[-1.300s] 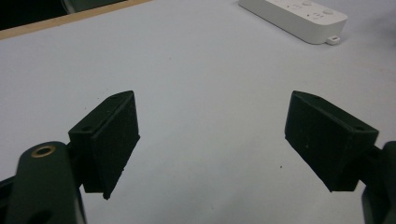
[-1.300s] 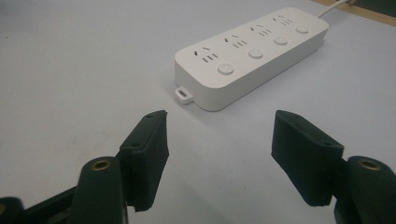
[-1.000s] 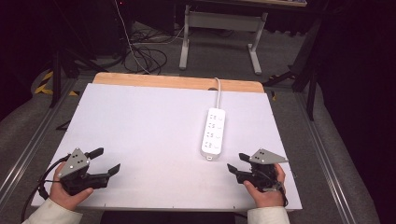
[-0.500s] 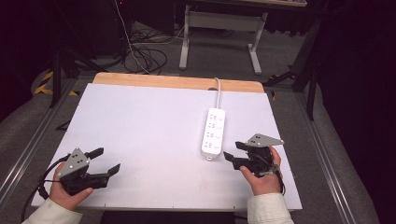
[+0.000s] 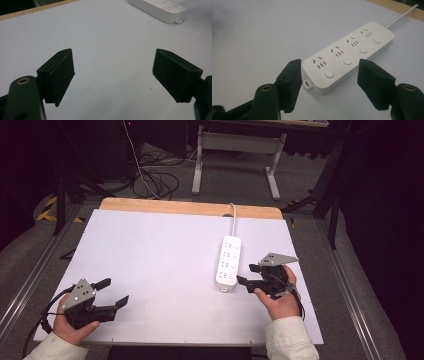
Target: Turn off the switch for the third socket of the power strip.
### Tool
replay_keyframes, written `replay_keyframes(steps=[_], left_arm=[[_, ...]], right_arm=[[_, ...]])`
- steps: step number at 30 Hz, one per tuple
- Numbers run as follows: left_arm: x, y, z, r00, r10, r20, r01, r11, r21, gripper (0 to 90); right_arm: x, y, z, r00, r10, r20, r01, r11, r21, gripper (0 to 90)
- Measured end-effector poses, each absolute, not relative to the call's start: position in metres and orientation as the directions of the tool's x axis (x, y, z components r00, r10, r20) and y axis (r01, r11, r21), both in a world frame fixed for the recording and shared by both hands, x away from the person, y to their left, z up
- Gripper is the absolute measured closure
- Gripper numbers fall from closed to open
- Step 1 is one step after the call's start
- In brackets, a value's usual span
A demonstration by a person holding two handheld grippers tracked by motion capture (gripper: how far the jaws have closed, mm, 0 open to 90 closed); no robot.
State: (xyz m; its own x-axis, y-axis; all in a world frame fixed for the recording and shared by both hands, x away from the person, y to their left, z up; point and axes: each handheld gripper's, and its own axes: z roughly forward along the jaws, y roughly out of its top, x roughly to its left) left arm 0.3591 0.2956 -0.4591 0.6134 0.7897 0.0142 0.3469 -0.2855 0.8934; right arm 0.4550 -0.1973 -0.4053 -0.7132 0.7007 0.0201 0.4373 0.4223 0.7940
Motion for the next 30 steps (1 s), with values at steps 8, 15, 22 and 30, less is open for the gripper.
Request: replay_keyframes(steps=[8, 15, 22, 30], left_arm=[[0.359, 0.295, -0.459, 0.620, 0.784, 0.008, 0.348, -0.285, 0.893, 18.0], [0.359, 0.296, -0.459, 0.623, 0.782, 0.005, 0.350, -0.284, 0.893, 17.9], [0.359, 0.296, -0.459, 0.623, 0.782, 0.005, 0.350, -0.285, 0.892, 17.8], [0.359, 0.296, -0.459, 0.624, 0.782, 0.005, 0.350, -0.285, 0.892, 17.7]], right_arm=[[0.469, -0.187, -0.404, -0.715, 0.690, 0.110, 0.488, 0.380, 0.786, 42.1], [0.477, -0.181, -0.401, -0.716, 0.693, 0.087, 0.470, 0.386, 0.794, 48.9], [0.486, -0.176, -0.399, -0.711, 0.702, 0.044, 0.453, 0.409, 0.792, 65.9], [0.495, -0.169, -0.405, -0.703, 0.711, 0.020, 0.472, 0.445, 0.761, 84.4]])
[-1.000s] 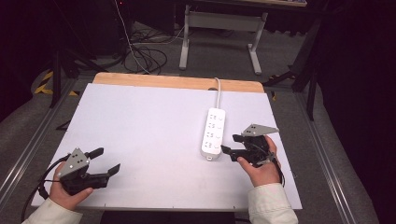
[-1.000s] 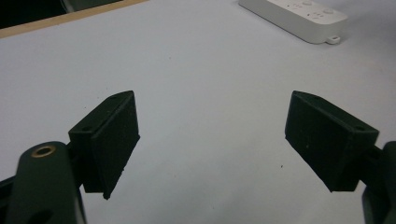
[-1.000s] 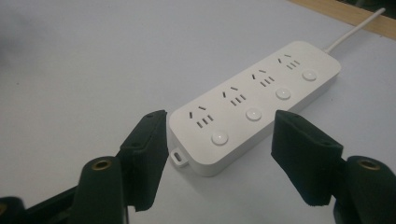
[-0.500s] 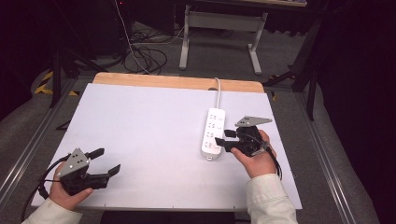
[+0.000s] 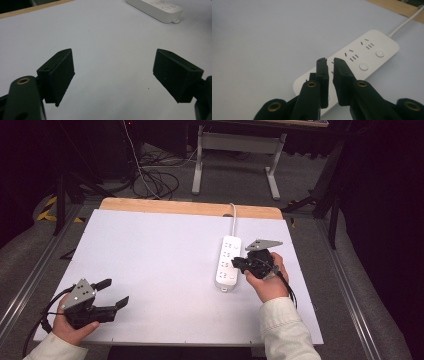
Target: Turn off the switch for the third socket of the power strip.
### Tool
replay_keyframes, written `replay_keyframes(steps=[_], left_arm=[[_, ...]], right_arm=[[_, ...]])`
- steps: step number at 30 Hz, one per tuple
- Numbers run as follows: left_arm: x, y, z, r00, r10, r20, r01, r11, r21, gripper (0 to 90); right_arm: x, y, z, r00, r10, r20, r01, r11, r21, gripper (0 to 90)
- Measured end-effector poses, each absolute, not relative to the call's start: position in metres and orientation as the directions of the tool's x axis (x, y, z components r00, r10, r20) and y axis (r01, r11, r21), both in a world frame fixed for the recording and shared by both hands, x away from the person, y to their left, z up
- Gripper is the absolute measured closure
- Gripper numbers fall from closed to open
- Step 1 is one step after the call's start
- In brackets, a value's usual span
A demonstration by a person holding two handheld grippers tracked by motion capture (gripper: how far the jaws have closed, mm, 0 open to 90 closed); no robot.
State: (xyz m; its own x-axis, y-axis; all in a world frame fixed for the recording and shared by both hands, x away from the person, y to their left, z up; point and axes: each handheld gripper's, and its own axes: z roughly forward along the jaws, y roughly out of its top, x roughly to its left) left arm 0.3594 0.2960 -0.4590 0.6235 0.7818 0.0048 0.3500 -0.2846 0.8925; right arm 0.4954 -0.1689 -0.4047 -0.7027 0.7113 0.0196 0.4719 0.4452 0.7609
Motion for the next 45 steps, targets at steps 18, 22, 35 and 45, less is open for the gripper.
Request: replay_keyframes(steps=[18, 22, 35, 45], left_arm=[[0.360, 0.296, -0.459, 0.622, 0.783, 0.004, 0.351, -0.283, 0.893, 17.7], [0.360, 0.296, -0.460, 0.622, 0.783, 0.005, 0.351, -0.285, 0.892, 17.7], [0.361, 0.296, -0.459, 0.628, 0.778, 0.014, 0.348, -0.296, 0.889, 17.6], [0.360, 0.295, -0.460, 0.627, 0.779, 0.008, 0.354, -0.295, 0.888, 17.6]], right_arm=[[0.523, -0.157, -0.430, -0.676, 0.736, -0.037, 0.526, 0.517, 0.676, 90.0], [0.527, -0.156, -0.434, -0.664, 0.747, -0.042, 0.539, 0.516, 0.666, 90.0], [0.533, -0.155, -0.440, -0.661, 0.748, -0.056, 0.555, 0.538, 0.634, 90.0], [0.533, -0.152, -0.443, -0.662, 0.746, -0.069, 0.554, 0.550, 0.626, 90.0]])
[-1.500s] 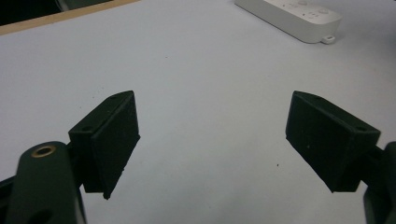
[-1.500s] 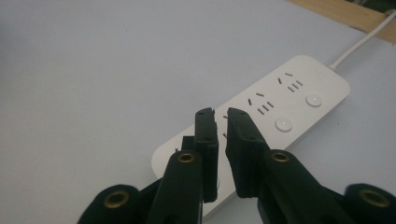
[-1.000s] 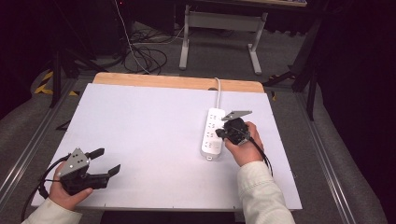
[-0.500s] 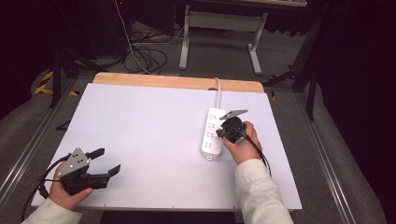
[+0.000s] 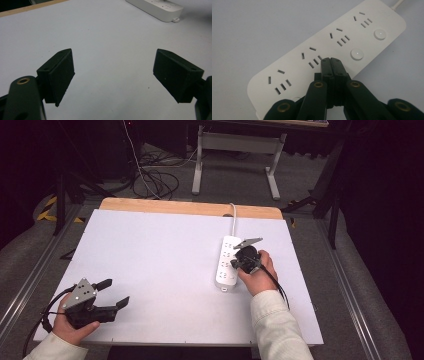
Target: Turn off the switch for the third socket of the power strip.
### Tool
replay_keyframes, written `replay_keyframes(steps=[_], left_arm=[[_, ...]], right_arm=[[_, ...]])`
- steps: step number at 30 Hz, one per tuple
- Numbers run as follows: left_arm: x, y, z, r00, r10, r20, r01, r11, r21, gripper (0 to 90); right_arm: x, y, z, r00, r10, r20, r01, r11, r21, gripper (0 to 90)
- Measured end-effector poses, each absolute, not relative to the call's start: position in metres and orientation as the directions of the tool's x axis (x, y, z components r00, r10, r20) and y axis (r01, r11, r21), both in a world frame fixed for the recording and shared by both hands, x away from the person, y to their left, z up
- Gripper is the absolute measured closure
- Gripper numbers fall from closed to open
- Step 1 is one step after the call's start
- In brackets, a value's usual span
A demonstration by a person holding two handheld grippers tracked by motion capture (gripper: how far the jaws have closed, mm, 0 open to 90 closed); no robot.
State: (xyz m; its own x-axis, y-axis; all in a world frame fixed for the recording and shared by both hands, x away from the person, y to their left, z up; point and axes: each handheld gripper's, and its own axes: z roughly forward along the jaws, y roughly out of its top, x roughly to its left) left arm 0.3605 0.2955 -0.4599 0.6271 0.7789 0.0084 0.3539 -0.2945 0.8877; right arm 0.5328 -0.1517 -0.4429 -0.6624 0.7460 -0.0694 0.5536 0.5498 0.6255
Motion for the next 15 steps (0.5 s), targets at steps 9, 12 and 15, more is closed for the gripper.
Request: replay_keyframes(steps=[9, 12, 15], left_arm=[[0.3604, 0.2953, -0.4601, 0.626, 0.780, 0.001, 0.358, -0.288, 0.888, 17.6], [0.3605, 0.2954, -0.4601, 0.627, 0.779, 0.001, 0.357, -0.289, 0.888, 17.6], [0.3605, 0.2955, -0.4601, 0.627, 0.779, 0.000, 0.358, -0.288, 0.888, 17.6]], right_arm=[[0.5315, -0.1489, -0.4440, -0.670, 0.735, -0.101, 0.539, 0.576, 0.614, 90.0], [0.5314, -0.1482, -0.4445, -0.670, 0.735, -0.104, 0.540, 0.578, 0.612, 90.0], [0.5313, -0.1477, -0.4450, -0.665, 0.739, -0.104, 0.544, 0.576, 0.610, 90.0]])
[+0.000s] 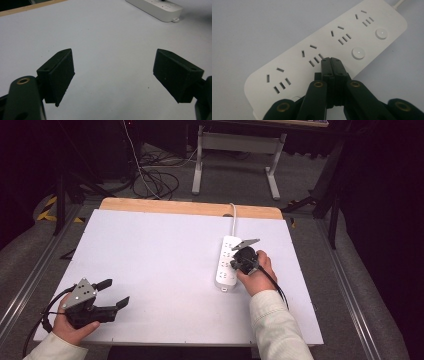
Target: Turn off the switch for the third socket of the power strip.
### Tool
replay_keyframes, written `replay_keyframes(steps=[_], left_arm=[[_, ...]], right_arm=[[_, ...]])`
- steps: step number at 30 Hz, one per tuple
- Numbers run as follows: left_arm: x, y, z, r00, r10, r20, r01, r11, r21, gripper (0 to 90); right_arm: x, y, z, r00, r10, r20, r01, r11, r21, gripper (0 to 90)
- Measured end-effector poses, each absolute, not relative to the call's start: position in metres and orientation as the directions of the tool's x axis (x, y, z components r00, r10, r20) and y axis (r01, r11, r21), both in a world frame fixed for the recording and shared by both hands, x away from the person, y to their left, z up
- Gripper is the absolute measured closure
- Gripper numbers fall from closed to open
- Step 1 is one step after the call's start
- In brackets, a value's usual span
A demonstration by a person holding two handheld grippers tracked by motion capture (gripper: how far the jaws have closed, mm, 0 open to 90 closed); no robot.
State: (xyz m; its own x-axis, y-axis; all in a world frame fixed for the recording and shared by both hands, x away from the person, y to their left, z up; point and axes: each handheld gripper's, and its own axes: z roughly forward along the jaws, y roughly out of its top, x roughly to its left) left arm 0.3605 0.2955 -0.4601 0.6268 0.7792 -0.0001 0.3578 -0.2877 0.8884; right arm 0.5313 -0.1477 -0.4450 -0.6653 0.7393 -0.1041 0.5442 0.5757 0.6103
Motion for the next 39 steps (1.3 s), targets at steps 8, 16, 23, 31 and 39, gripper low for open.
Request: replay_keyframes(steps=[8, 16, 23, 31, 39], left_arm=[[0.3604, 0.2954, -0.4601, 0.627, 0.779, 0.002, 0.357, -0.289, 0.888, 17.6], [0.3601, 0.2948, -0.4601, 0.626, 0.780, 0.004, 0.355, -0.290, 0.889, 17.6], [0.3600, 0.2940, -0.4605, 0.627, 0.779, 0.000, 0.356, -0.287, 0.889, 17.6], [0.3604, 0.2931, -0.4607, 0.633, 0.774, 0.014, 0.351, -0.303, 0.886, 17.6], [0.3604, 0.2935, -0.4607, 0.633, 0.774, 0.014, 0.350, -0.302, 0.887, 17.5]], right_arm=[[0.5314, -0.1489, -0.4453, -0.656, 0.750, -0.083, 0.559, 0.557, 0.614, 90.0], [0.5312, -0.1475, -0.4450, -0.644, 0.760, -0.082, 0.571, 0.550, 0.609, 90.0], [0.5319, -0.1456, -0.4441, -0.624, 0.777, -0.076, 0.595, 0.536, 0.599, 90.0], [0.5311, -0.1439, -0.4446, -0.611, 0.788, -0.079, 0.604, 0.528, 0.597, 90.0], [0.5307, -0.1444, -0.4453, -0.609, 0.789, -0.076, 0.603, 0.523, 0.601, 90.0]])
